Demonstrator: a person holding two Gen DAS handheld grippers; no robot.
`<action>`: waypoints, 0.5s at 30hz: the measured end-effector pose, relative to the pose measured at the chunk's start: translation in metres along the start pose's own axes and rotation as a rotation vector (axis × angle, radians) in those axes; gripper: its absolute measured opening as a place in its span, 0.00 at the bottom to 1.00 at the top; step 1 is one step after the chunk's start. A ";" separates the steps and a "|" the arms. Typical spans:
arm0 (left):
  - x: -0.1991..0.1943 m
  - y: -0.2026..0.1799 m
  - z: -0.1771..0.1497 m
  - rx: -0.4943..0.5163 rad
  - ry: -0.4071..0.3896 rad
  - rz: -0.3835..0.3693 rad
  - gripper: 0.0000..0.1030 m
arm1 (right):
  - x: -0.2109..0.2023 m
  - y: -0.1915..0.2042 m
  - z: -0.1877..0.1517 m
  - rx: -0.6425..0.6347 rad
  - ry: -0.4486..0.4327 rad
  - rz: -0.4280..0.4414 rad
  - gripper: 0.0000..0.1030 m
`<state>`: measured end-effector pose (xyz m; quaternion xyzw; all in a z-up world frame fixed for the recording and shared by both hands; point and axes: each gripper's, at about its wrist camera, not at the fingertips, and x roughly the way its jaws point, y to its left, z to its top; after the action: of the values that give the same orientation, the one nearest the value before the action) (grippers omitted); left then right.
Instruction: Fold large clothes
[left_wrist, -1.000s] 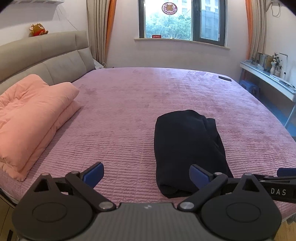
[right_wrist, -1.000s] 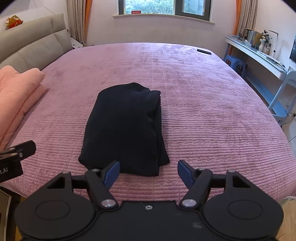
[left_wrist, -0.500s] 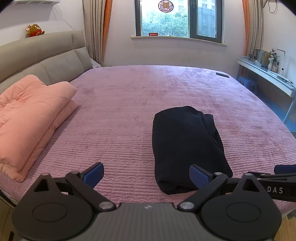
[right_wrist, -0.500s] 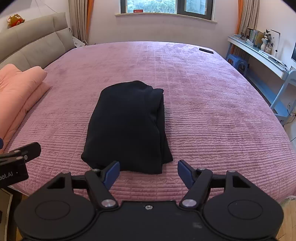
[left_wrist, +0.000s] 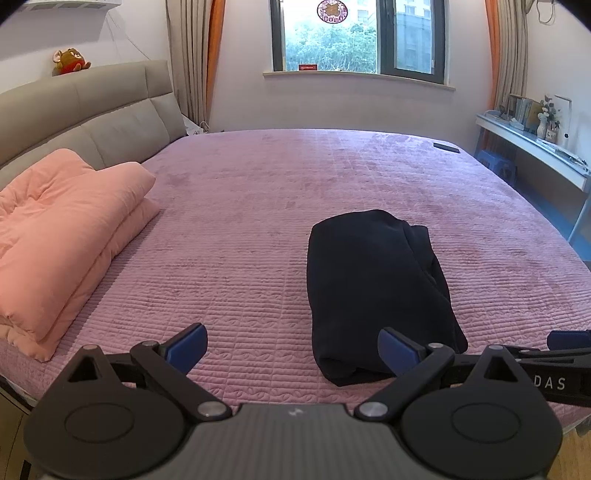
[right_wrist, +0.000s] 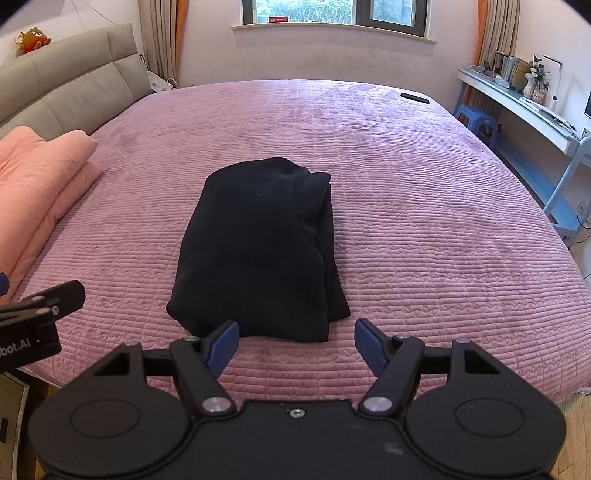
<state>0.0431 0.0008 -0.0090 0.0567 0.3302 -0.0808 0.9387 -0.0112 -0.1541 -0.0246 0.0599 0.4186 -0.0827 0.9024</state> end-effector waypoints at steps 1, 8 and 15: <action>0.000 0.000 0.000 -0.001 0.000 -0.001 0.97 | 0.000 -0.001 0.000 0.000 0.000 0.002 0.80; 0.000 0.000 0.000 0.001 0.000 -0.002 0.97 | 0.000 0.000 -0.001 0.001 0.000 0.003 0.80; 0.000 -0.001 0.000 0.008 0.001 0.002 0.97 | -0.001 0.000 -0.002 0.005 0.002 0.005 0.80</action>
<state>0.0429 -0.0001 -0.0091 0.0606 0.3302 -0.0811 0.9385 -0.0132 -0.1538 -0.0249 0.0635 0.4191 -0.0814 0.9021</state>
